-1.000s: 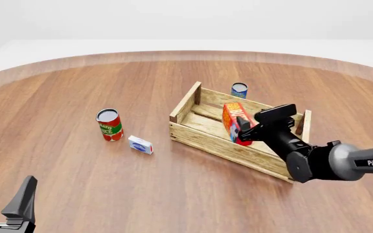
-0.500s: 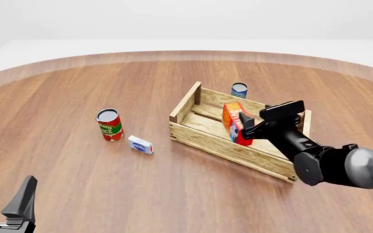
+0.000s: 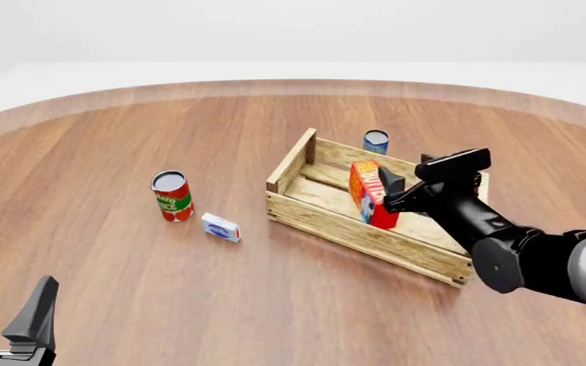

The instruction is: Pick up the butter and put it in the tray.

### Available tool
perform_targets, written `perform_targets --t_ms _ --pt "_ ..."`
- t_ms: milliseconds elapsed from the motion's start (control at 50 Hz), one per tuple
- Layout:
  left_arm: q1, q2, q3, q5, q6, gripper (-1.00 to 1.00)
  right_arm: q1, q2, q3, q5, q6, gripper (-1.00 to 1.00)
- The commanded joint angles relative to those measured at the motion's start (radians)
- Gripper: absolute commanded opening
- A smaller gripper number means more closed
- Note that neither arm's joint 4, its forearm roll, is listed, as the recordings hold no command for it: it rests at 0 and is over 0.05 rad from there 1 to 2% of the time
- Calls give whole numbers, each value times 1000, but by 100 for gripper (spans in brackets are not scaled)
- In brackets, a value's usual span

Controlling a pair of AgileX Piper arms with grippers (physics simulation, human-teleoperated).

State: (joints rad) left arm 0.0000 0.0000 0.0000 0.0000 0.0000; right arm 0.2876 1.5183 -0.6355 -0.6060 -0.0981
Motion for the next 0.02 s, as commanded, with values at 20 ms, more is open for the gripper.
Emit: perform_targets --t_ms 20 --pt "0 0 0 0 0 100 5 -43 2 20 1 100"
